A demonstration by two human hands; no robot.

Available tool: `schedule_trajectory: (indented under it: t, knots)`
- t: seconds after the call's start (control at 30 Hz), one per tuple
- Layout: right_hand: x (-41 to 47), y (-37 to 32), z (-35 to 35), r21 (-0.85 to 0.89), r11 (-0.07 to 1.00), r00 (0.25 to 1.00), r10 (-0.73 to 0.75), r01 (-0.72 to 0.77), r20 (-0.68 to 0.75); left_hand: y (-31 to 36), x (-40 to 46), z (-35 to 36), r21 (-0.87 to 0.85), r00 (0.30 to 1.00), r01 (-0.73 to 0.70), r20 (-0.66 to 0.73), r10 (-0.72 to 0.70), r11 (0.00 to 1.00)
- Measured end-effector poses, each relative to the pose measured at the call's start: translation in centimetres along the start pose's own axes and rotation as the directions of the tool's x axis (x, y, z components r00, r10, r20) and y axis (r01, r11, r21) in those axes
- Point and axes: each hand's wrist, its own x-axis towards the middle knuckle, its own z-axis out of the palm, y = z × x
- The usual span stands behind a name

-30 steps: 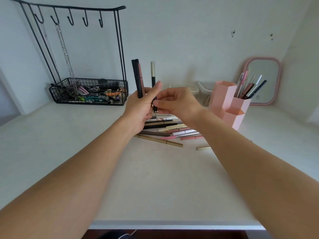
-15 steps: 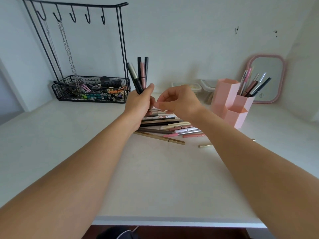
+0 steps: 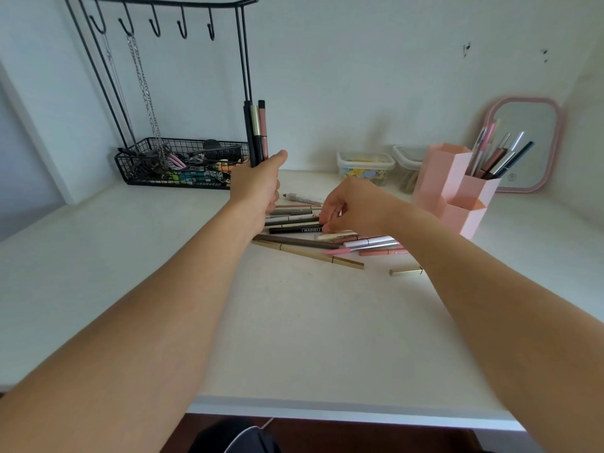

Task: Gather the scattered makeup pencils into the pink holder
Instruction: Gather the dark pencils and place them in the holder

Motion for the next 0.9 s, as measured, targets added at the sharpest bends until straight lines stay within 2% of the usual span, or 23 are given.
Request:
schedule_trajectory:
  t: [0.17,0.3,0.37,0.43,0.5,0.6,0.67,0.9]
  knots:
    - [-0.1,0.2,-0.3,-0.063,0.998,0.999,-0.014,0.016,0.036,0.1,-0.3,0.1,0.014,1.0,0.009,0.001,-0.009,1.0]
    - [-0.4,0.5,-1.6,-0.047,0.999,0.999,0.016,-0.014,0.035,0.3,-0.1,0.0,-0.122,0.998,-0.019,-0.057,0.012,0.992]
    - [-0.5,0.8,-2.5,0.013,0.998,0.998,0.056,-0.056,-0.002,0.6,0.0,-0.2,-0.19,0.996,-0.027,-0.09,0.01,0.981]
    - [-0.7,0.8,-3.0,0.164,0.981,0.993,0.111,-0.104,-0.036,0.6,-0.1,-0.2,-0.19,0.997,-0.023,-0.076,0.008,0.982]
    - [-1.1,0.4,-3.0,0.434,0.895,0.992,0.126,-0.105,-0.019,0.4,-0.6,0.1,-0.144,1.0,-0.008,0.017,0.01,0.99]
    - [-1.3,-0.3,-2.9,0.752,0.653,0.995,0.09,-0.082,0.031,0.3,-1.6,1.0,-0.096,0.979,0.008,0.205,0.012,0.995]
    - [-1.2,-0.6,-2.8,0.82,0.568,0.997,0.065,-0.065,0.034,0.5,-2.2,1.3,-0.083,0.962,0.01,0.274,0.014,0.996]
    - [-1.1,-1.6,-1.8,0.855,0.518,0.999,-0.003,-0.03,0.037,-0.3,-2.9,2.1,-0.034,0.95,-0.033,0.31,0.042,0.999]
